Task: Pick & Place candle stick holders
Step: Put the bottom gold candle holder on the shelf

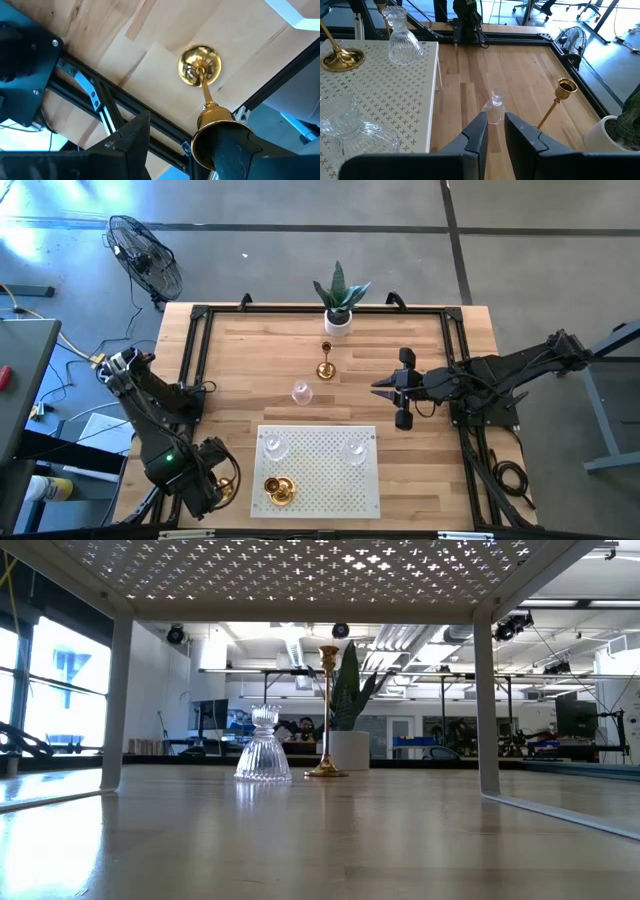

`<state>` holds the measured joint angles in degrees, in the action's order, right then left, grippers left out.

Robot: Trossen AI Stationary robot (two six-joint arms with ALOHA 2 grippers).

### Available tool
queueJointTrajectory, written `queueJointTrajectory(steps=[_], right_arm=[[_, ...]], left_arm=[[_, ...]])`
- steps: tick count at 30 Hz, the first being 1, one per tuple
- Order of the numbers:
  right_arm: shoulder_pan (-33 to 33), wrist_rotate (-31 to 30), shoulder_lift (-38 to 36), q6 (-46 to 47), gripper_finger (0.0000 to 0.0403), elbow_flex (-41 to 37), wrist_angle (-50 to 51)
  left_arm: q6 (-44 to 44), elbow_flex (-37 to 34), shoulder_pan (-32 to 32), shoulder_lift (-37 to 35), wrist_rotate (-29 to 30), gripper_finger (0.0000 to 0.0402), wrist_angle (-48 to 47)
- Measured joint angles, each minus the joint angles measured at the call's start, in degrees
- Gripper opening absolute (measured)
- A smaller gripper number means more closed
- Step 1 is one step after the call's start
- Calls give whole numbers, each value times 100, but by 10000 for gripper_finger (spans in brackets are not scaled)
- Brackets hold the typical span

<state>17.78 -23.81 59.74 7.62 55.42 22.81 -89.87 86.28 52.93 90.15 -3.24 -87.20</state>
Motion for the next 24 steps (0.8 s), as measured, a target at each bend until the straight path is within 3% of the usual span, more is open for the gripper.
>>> queueJointTrajectory(steps=[7,14,24], right_arm=[[0,0,-2,-2,57,0,2],[0,0,-2,-9,55,0,2],[1,-2,0,-10,55,0,2]], left_arm=[[-192,-4,-1,3,-72,152,6],[25,-5,-4,7,-306,22,110],[229,-11,-7,-9,-563,17,-326]])
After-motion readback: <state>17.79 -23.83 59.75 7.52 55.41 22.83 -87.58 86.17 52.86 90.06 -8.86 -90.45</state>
